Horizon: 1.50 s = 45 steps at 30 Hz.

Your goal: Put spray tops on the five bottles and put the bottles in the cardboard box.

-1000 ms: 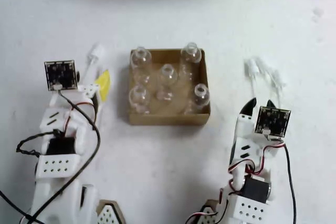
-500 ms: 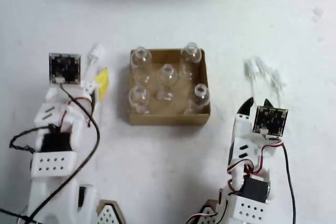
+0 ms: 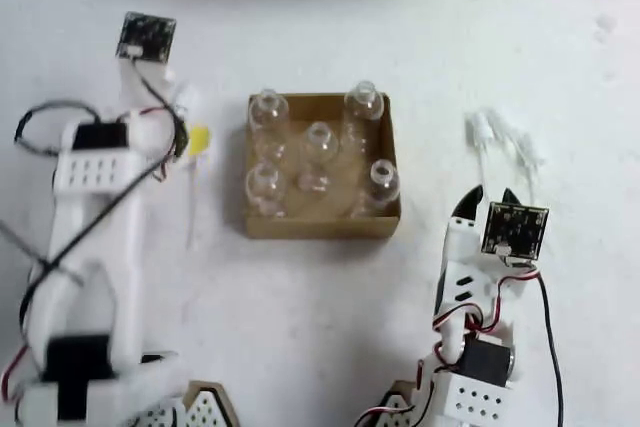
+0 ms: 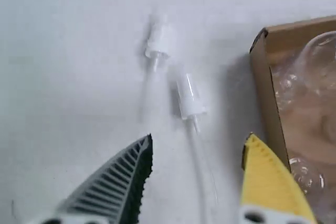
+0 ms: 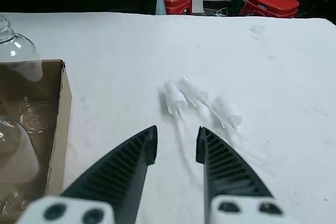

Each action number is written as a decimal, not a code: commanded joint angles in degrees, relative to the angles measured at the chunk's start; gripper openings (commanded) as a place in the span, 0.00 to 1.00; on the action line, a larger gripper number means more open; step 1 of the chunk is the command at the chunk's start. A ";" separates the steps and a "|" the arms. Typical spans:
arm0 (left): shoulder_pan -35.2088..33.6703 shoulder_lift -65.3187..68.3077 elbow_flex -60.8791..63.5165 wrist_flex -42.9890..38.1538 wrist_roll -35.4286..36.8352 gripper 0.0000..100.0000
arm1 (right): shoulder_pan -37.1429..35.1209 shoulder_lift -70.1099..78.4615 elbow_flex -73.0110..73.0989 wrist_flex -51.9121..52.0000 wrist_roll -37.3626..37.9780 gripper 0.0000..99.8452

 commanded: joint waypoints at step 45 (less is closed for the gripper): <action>1.10 71.34 -81.85 31.56 10.11 0.09 | -0.48 0.13 0.53 1.01 -0.09 0.11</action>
